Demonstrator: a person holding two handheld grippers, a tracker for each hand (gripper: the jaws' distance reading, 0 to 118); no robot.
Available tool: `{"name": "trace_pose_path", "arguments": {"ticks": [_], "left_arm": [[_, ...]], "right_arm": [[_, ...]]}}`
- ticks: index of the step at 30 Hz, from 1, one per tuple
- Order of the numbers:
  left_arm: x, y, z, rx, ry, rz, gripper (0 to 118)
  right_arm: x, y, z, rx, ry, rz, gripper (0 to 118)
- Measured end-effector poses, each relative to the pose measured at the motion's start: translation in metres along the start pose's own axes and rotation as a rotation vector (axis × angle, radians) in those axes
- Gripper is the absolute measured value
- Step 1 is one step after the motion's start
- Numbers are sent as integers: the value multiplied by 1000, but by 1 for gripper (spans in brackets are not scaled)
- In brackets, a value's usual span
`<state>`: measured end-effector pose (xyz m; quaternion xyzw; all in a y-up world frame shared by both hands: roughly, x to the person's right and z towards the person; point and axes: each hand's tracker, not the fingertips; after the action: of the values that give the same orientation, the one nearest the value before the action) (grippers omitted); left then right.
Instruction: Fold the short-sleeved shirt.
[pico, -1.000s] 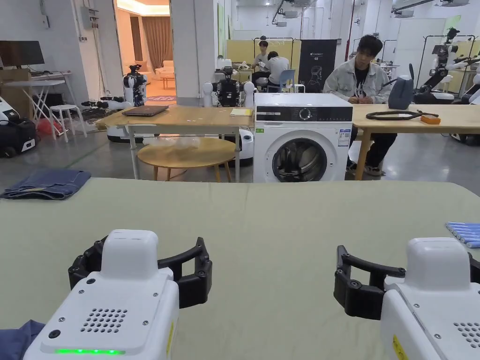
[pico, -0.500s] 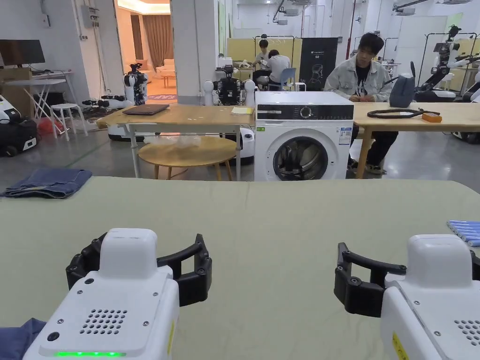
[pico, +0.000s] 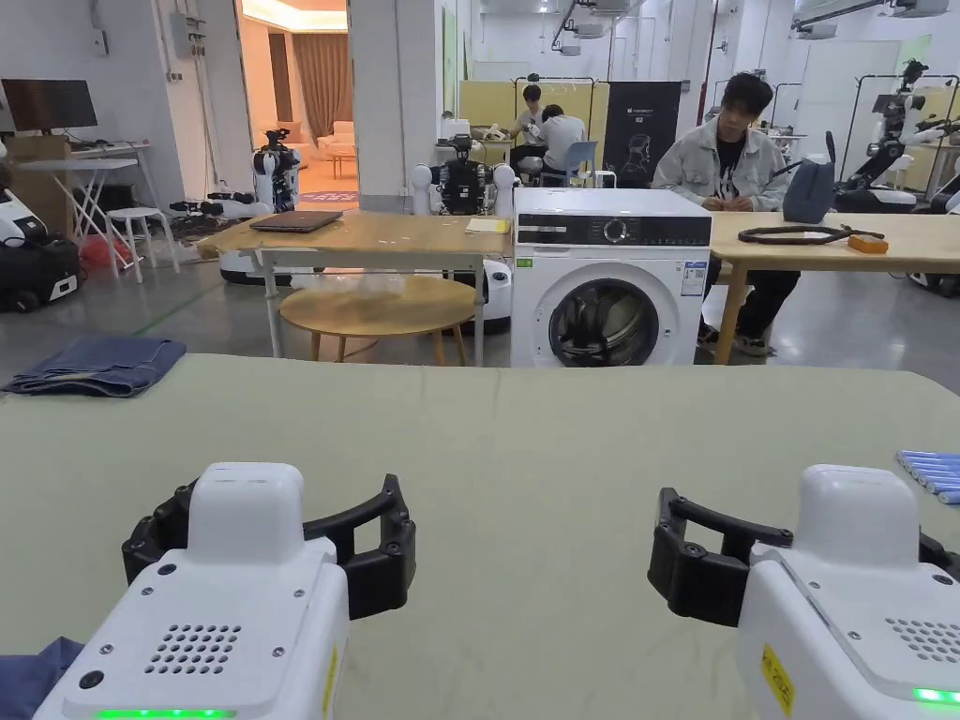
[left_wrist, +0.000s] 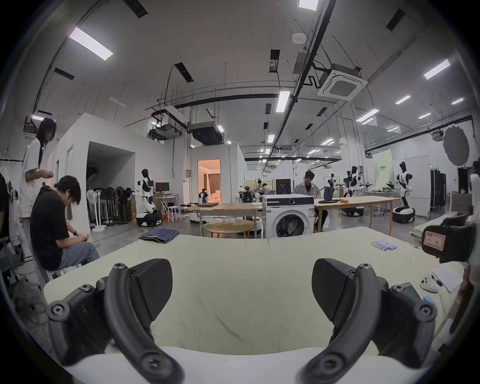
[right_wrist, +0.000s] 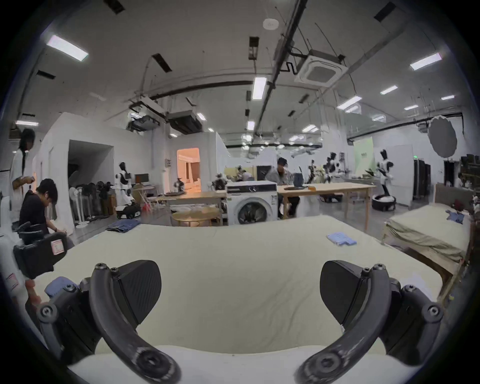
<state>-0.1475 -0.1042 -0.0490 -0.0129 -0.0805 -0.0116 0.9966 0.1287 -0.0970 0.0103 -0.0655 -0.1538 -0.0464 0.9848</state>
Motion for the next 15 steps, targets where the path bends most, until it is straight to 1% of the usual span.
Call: {"name": "trace_pose_path", "arguments": {"ticks": [3,4,6,8,11,13,15], "left_arm": [[-2,3,0,-8,-1,9,109],[-4,4,-1,-17,-3,14,109],[-5,5,-2,-24,-3,24,109],[-5,6,-2,-27,-1,36,109],[-4,7,-3,-32,-8,47,109],[-4,7,-5,-39,-10,45,109],[-3,6,-6,-44,-10,44,108]], "right_arm": [[-5,2,-2,-46,-55,13,118],[-6,4,-3,-76,-51,7,118],[-7,6,-3,-92,-37,2,118],[-5,5,-2,-88,3,-6,118],[-8,5,-2,-103,22,-26,118],[-9,6,-2,-133,51,-21,118],[-7,6,-1,-120,71,-34,118]]}}
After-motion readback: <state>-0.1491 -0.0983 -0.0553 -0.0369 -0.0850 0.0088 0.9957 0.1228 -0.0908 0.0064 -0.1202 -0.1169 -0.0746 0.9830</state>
